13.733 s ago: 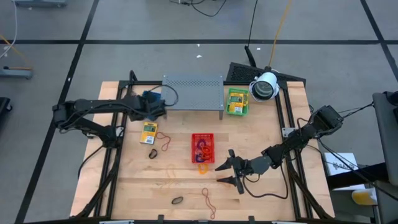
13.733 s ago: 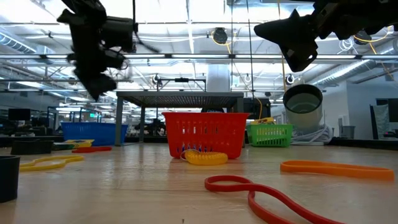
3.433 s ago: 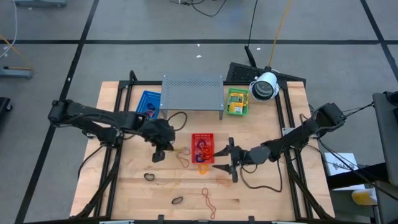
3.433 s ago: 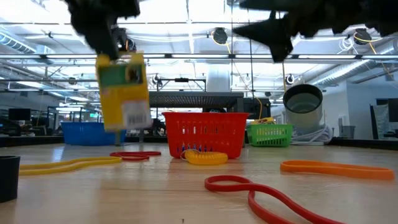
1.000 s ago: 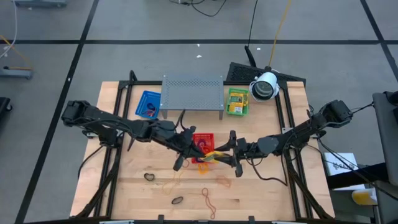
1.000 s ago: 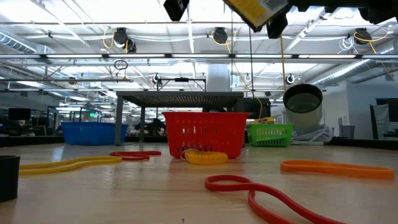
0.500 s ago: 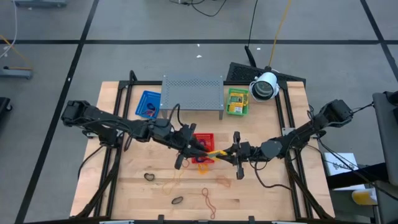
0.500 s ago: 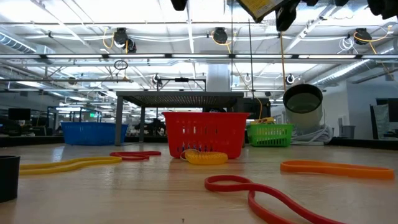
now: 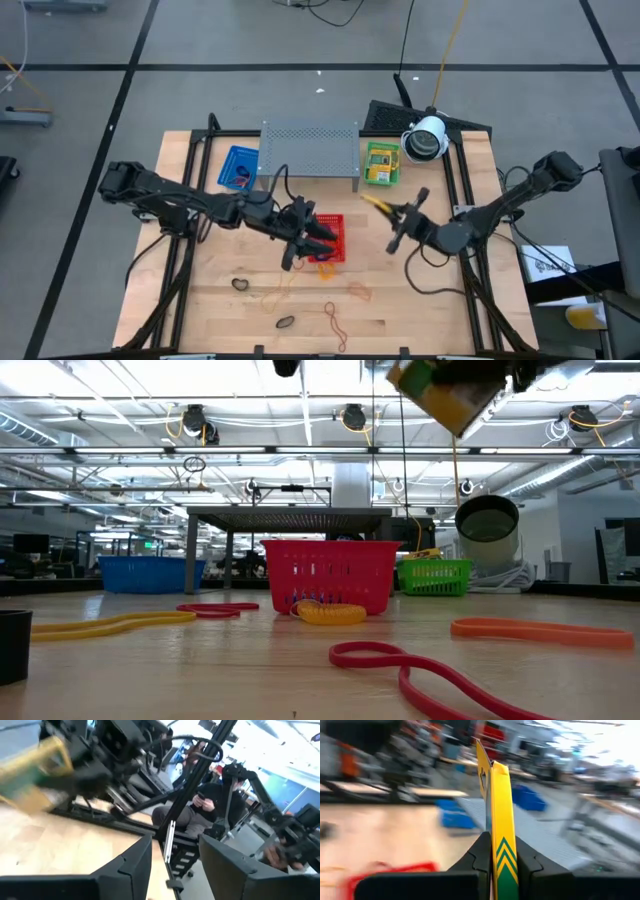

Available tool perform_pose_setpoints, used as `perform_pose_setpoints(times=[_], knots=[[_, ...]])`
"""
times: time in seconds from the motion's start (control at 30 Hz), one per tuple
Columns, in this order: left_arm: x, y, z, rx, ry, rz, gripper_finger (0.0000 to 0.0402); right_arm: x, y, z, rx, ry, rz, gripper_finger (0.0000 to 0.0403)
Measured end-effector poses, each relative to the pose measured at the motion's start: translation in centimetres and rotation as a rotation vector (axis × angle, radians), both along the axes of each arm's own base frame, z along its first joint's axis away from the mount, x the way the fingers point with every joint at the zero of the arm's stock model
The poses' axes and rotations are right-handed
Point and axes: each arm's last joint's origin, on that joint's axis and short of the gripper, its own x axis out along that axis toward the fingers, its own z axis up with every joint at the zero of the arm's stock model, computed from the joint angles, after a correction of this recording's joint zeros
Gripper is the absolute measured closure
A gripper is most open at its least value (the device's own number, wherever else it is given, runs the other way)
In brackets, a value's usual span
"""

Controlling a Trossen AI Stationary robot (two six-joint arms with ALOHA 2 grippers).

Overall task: Pick & Place Office Desk Supplies
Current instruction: Put the yellow crayon box into the green basket

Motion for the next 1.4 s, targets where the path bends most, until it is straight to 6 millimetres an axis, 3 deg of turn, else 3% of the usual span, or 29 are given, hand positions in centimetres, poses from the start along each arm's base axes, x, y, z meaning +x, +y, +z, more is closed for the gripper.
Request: perform_pose_setpoints(times=[0.3, 0.57, 0.7, 0.8, 1.0, 1.17, 1.4], knots=[[0.0, 0.0, -0.1, 0.003, 0.007, 0.002, 0.0227, 0.3, -2.7, -1.8, -0.122, 0.143, -0.353, 0.0382], [-0.1, -0.2, -0.8, 0.01, 0.083, -0.005, 0.0227, 2.3, -7.2, -3.8, 0.073, 0.206, -0.242, 0.0382], [-0.2, -0.3, -1.3, 0.025, 0.135, -0.006, 0.0227, 1.8, -10.0, -5.9, 0.171, 0.221, -0.249, 0.0382], [-0.2, -0.4, -1.5, 0.028, 0.149, -0.01, 0.0227, 0.8, -11.9, -6.9, 0.231, 0.148, -0.263, 0.0382], [-0.2, -0.4, -1.4, 0.028, 0.148, -0.01, 0.0227, -1.1, -14.2, -7.0, 0.307, -0.162, -0.196, 0.0382], [-0.3, -0.4, -1.8, 0.047, 0.176, -0.012, 0.0227, -2.4, -15.1, -8.1, 0.382, -0.189, -0.3, 0.0382], [-0.4, -0.3, -2.2, 0.083, 0.211, -0.017, 0.0227, -2.7, -15.8, -8.3, 0.474, -0.263, -0.348, 0.0382]])
